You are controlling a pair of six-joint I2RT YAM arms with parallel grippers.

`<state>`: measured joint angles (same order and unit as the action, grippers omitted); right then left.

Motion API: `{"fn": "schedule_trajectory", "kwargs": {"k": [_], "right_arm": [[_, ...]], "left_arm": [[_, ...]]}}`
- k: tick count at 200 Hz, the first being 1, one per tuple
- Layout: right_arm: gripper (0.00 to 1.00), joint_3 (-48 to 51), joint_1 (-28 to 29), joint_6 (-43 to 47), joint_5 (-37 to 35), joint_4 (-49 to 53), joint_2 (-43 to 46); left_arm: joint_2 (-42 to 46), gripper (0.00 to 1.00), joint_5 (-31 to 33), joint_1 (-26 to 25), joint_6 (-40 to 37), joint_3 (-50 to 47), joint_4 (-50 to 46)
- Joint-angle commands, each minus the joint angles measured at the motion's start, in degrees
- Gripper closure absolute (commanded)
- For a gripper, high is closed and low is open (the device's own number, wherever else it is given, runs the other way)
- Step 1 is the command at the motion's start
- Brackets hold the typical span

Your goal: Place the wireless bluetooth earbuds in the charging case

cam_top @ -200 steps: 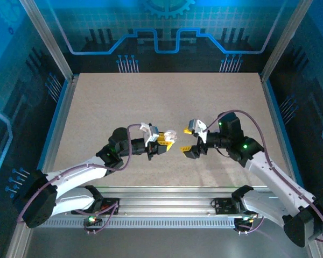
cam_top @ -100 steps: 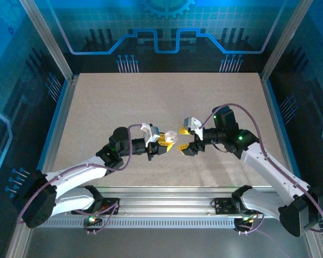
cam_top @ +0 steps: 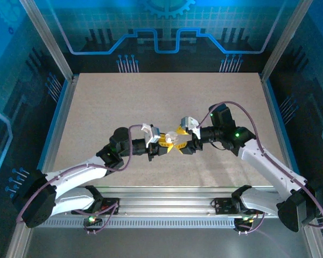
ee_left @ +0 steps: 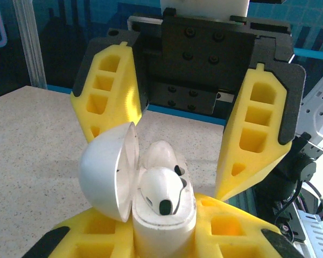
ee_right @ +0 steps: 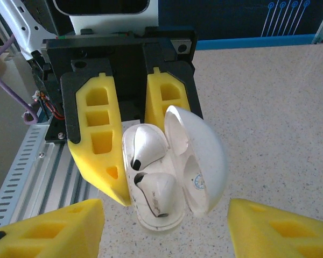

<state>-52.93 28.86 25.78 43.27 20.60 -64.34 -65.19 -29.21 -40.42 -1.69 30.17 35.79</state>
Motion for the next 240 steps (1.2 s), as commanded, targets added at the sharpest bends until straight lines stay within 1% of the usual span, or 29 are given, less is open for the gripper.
{"fn": "schedule_trajectory", "kwargs": {"k": [1,45,63,76,109,125,141,159,175,240], "right_arm": [[0.38,-1.52,0.65,1.37,2.16,1.28,-0.11],[0.41,-1.4,0.58,1.73,2.6,0.67,0.81],[0.44,-1.04,0.58,1.77,2.87,0.23,1.74],[0.46,-0.88,0.58,1.83,3.15,0.31,2.49],[0.47,-0.27,0.49,2.52,3.71,1.1,5.26],[0.5,0.33,0.24,2.61,3.75,1.24,6.85],[0.51,1.12,-0.55,2.4,3.17,0.96,8.26],[0.5,1.84,-1.41,2.22,0.68,0.49,9.13],[0.5,1.24,-1.45,3.49,-0.2,1.51,8.43],[0.5,-2.57,-0.72,6.96,2.85,4.43,2.68]], "left_arm": [[-0.03,0.81,-1.46,-0.51,-1.46,1.82,0.94],[-0.04,0.81,-1.13,-0.53,-1.38,1.73,0.51],[-0.08,0.82,-0.94,-0.52,-1.46,1.65,0.2],[-0.03,0.81,-0.8,-0.49,-1.47,1.56,0.21],[-0.2,0.81,-0.58,-0.52,-1.38,1.47,0.16],[-0.29,0.81,-0.68,-0.45,-1.38,1.49,0.16],[-0.29,0.82,-0.82,-0.5,-1.47,1.51,0.23],[-0.21,0.81,-1.15,-0.49,-1.47,1.47,0.48],[-0.08,0.81,-1.35,-0.54,-1.47,1.47,0.5],[0.15,0.81,-1.81,-0.65,-1.71,1.38,0.55]]}}
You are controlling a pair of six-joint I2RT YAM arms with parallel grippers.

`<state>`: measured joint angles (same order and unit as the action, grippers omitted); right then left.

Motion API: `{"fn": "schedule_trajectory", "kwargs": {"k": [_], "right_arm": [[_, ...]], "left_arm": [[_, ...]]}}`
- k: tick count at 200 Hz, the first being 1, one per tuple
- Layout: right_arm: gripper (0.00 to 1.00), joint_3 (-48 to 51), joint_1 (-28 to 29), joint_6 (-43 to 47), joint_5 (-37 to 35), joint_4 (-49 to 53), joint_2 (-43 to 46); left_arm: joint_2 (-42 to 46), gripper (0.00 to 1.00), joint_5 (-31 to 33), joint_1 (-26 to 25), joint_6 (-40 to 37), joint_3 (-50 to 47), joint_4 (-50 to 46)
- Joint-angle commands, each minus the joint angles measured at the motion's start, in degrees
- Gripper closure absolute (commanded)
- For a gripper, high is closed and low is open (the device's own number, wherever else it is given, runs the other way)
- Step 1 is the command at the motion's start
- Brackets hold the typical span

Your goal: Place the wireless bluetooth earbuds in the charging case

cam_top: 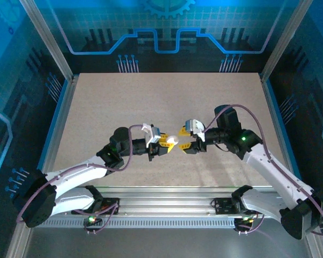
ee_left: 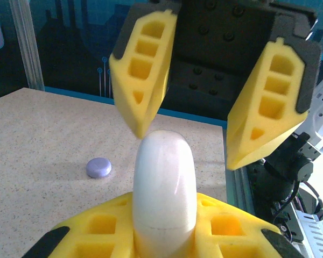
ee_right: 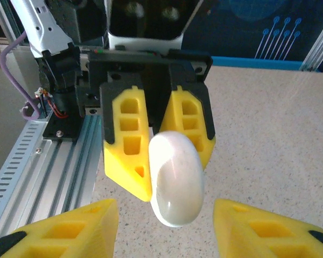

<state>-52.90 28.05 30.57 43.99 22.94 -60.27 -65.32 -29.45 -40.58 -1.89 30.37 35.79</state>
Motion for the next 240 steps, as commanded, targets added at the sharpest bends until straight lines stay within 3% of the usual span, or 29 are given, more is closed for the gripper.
{"fn": "schedule_trajectory", "kwargs": {"k": [1,107,163,197,220,240], "right_arm": [[0.5,-2.62,0.08,2.19,2.28,2.1,-1.45],[0.62,-4.72,0.86,3.79,5.82,3.07,-5.24],[0.84,-5.45,0.95,4.99,4.93,4.39,-5.56],[0.9,-5.04,0.94,4.79,2.5,4.75,-4.31],[0.91,-3.32,0.36,3.85,-0.24,5.33,-2.42],[0.91,-1.07,-1.25,2.22,-2.5,6.36,-0.46]], "left_arm": [[0.24,0.81,-1.62,-0.53,-1.53,1.18,0.57],[0.29,0.81,-2.06,-0.83,-1.59,1.62,-0.06],[0.1,0.81,-1.83,-1.24,-1.96,1.8,-0.17],[0.1,0.71,-1.1,-1.32,-2.67,1.8,-0.19],[0.26,0.54,0.27,-1.28,-2.77,1.62,-0.92],[0.96,0.46,2.23,-1.26,-2.8,1.37,-3.03]]}}
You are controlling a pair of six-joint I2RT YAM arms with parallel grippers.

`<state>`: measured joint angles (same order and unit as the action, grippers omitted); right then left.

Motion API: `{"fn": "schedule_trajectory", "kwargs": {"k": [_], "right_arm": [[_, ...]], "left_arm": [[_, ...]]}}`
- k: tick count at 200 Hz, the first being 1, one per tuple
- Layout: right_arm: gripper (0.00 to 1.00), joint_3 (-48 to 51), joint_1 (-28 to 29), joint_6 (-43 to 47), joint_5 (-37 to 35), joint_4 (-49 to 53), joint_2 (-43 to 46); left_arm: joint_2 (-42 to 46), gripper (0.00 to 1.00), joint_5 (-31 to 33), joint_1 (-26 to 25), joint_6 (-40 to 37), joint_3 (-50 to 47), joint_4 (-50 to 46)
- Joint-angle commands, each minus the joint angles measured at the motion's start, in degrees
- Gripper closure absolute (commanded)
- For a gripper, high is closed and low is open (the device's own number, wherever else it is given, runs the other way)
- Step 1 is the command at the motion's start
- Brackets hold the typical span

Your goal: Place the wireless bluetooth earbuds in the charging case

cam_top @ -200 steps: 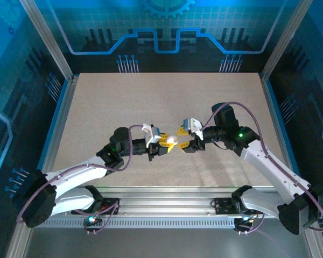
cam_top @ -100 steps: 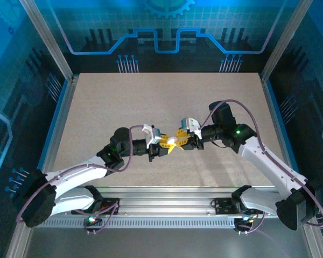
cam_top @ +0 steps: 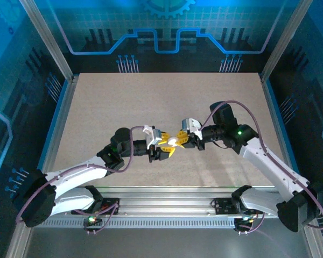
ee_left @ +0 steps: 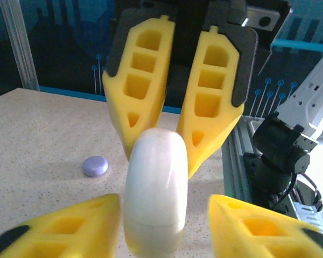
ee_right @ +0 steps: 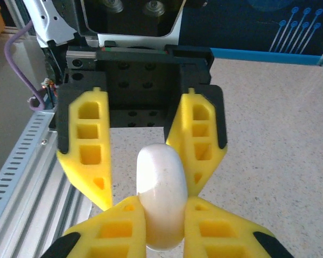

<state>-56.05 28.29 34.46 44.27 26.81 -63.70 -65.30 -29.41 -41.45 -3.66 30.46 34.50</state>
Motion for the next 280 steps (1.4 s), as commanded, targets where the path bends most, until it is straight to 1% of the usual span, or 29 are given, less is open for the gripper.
{"fn": "schedule_trajectory", "kwargs": {"k": [1,13,26,37,47,61,84,97,119,151,176,218,251,280], "right_arm": [[0.9,2.17,-1.62,-1.8,-2.92,2.57,3.06],[0.9,3.43,-2.93,-3.47,-4.44,3.11,3.9],[0.9,4.51,-4.13,-5.67,-7.38,3.87,4.2],[0.88,4.77,-4.73,-8.02,-11.41,5.11,3.69],[0.88,4.43,-5.13,-10.42,-15.66,6.66,2.28],[0.88,3.95,-6.41,-14.22,-19.96,8.12,-0.28],[0.89,2.78,-9.06,-20.2,-23.53,8.94,-5.06],[0.9,1.11,-10.27,-24.15,-26.69,9.36,-8.22],[0.9,-2.35,-12.12,-28.15,-28.9,11.08,-14.07],[0.9,-8.58,-14.15,-31.73,-32.22,15.73,-23.65],[0.89,-13.25,-15.09,-33.13,-32.85,18.61,-29.37],[0.89,-18.08,-16.59,-34.15,-33.26,21.48,-35.61],[0.88,-20.38,-17.21,-34.1,-37.5,24.24,-40.03],[0.87,-20.93,-18.04,-34.37,-37.9,23.91,-41.72]], "left_arm": [[0.99,0.45,2.3,-0.34,-1.06,1.28,-1.86],[1.34,0.38,3.81,-0.38,-0.95,1.12,-3.29],[1.75,0.35,5.25,-0.34,-0.74,0.84,-4.2],[1.96,0.32,7.36,-0.34,-0.03,0.66,-4.8],[2.16,0.28,10.84,-0.37,0.95,0.7,-6.13],[2.06,0.27,16.5,-0.3,2.37,1.3,-9.28],[1.32,0.28,22.13,-0.37,3.26,2.76,-14.42],[1.01,0.28,24.58,-0.33,3.7,3.73,-17.1],[0.07,0.28,27.46,-0.36,4.17,4.9,-19.75],[-1.37,0.29,28.02,-0.36,4.34,7.12,-22.72],[-2.28,0.29,27.85,-0.35,4.36,8.23,-23.85],[-3.06,0.3,27.79,-0.38,4.3,9.16,-24.6],[-3.82,0.3,27.66,-0.39,4.06,9.42,-24.67],[-4.82,0.31,27.06,-0.43,4.31,10.1,-25.0]]}}
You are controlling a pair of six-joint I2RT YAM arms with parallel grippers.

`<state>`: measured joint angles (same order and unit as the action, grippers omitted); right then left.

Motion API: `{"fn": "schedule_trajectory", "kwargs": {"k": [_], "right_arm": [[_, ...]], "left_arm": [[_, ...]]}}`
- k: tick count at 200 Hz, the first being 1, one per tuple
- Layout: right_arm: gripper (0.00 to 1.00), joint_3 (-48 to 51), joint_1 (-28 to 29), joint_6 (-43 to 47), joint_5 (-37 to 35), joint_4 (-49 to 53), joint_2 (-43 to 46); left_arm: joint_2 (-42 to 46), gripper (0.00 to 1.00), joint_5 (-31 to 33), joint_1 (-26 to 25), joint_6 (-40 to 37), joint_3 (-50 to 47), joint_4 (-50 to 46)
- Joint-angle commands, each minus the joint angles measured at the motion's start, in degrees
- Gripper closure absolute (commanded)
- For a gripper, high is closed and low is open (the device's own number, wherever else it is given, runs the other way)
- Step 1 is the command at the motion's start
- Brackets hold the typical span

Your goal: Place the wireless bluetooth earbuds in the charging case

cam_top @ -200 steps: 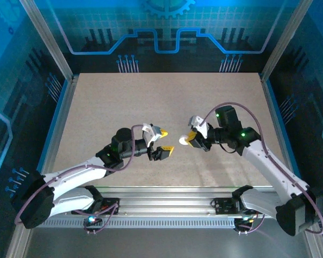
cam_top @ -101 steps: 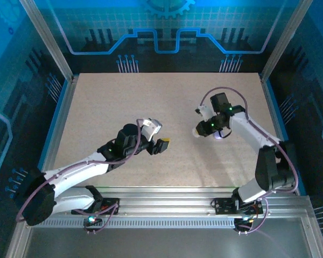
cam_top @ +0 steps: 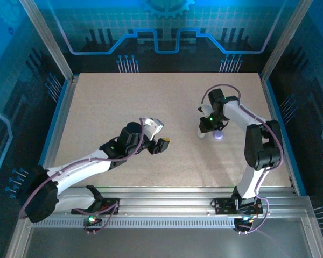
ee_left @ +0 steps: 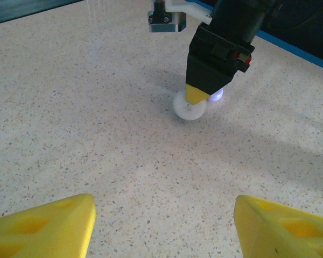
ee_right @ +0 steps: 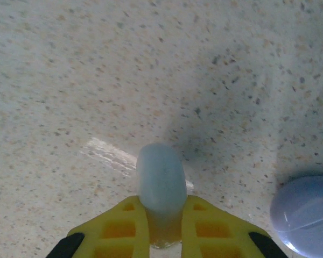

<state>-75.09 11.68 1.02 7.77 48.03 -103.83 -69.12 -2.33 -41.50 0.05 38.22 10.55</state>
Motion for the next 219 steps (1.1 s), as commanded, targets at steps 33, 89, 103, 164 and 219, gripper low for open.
{"fn": "schedule_trajectory", "kwargs": {"k": [33,89,103,164,219], "right_arm": [[0.86,-2.77,-1.83,-0.73,-2.48,3.03,-3.66],[0.84,-4.78,-2.68,-0.65,-1.39,2.51,-7.19],[0.83,-5.06,-2.67,-0.86,-2.12,2.5,-7.65],[0.63,-5.59,-2.98,-1.76,-5.33,2.77,-9.02],[0.56,-6.47,-3.05,-2.33,-8.05,3.2,-9.25]], "left_arm": [[-1.32,0.31,0.21,-0.34,0.47,1.66,0.08],[-1.19,0.31,0.3,-0.34,0.48,1.78,0.35],[-1.35,0.32,0.31,-0.29,0.35,1.94,0.44],[-2.36,0.31,0.14,-0.34,-0.06,2.35,0.62],[-2.47,0.32,0.39,-0.34,-0.14,2.04,0.52]]}}
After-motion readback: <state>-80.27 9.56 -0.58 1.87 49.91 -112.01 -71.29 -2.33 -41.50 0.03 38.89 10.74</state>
